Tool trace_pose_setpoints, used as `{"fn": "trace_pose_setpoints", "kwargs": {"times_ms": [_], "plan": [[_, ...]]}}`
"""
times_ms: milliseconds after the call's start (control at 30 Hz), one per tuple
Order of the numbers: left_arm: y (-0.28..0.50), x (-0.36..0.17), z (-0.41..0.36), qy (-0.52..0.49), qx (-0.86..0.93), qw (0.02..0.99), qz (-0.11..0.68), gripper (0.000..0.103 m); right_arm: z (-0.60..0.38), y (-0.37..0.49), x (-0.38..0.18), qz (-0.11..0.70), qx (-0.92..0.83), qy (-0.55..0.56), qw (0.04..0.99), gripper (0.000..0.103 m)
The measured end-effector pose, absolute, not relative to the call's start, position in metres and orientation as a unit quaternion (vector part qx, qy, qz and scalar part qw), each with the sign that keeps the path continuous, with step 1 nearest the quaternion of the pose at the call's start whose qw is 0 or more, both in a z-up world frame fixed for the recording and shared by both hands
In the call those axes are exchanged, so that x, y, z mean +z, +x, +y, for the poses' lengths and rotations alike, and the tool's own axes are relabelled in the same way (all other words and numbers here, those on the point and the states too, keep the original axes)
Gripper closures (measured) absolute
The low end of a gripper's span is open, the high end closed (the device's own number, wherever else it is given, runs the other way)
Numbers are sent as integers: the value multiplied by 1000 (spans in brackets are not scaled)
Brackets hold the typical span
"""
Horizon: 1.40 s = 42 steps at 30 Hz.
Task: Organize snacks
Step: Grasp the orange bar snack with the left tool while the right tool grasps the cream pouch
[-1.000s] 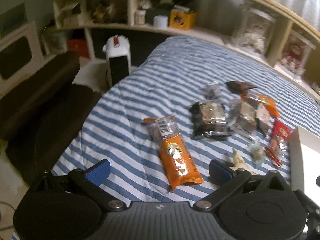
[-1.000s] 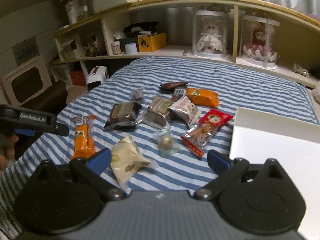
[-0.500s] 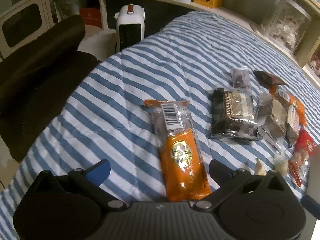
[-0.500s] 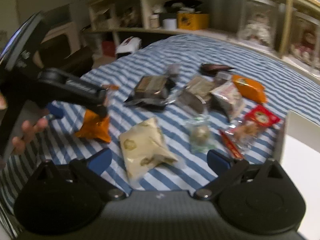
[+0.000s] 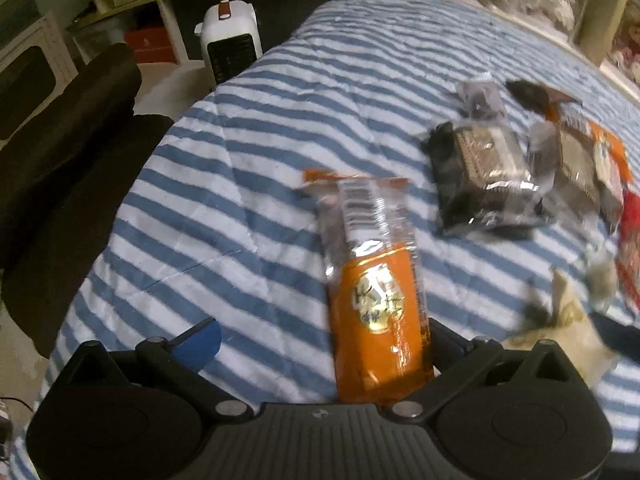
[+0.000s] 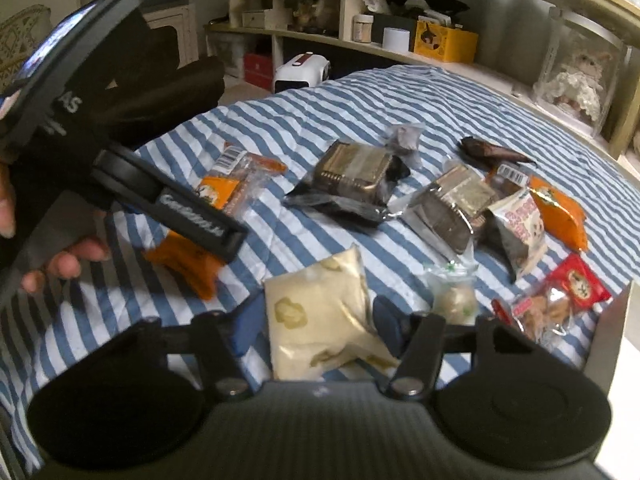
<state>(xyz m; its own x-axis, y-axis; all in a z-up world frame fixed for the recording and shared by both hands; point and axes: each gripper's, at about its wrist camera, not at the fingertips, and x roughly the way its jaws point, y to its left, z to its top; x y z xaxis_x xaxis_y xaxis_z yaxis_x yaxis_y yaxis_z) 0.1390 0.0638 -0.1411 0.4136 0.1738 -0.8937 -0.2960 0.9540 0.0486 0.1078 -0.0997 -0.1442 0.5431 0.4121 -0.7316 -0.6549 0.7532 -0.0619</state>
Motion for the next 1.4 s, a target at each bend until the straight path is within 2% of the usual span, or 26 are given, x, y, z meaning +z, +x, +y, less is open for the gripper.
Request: {"fn": "trace_pose_setpoints", "kwargs": {"times_ms": [400, 500, 567, 667, 800, 933, 1400], "plan": [[125, -138, 57, 17, 111, 847, 520, 0, -103, 108, -142, 382, 293, -160, 861, 50], [124, -130, 51, 12, 86, 866, 493, 11, -103, 108, -140, 389, 285, -158, 862, 53], [126, -127, 47, 12, 72, 873, 482, 23, -103, 109, -140, 393, 280, -157, 862, 55], [132, -126, 40, 8, 55, 876, 479, 36, -105, 109, -140, 398, 275, -154, 862, 57], [137, -129, 36, 6, 61, 874, 482, 45, -106, 108, -140, 401, 269, -154, 862, 60], [139, -128, 44, -6, 72, 875, 478, 59, -108, 106, -139, 404, 265, -152, 863, 62], [119, -94, 51, -40, 73, 898, 431, 62, -144, 103, -97, 374, 229, -76, 896, 63]]}}
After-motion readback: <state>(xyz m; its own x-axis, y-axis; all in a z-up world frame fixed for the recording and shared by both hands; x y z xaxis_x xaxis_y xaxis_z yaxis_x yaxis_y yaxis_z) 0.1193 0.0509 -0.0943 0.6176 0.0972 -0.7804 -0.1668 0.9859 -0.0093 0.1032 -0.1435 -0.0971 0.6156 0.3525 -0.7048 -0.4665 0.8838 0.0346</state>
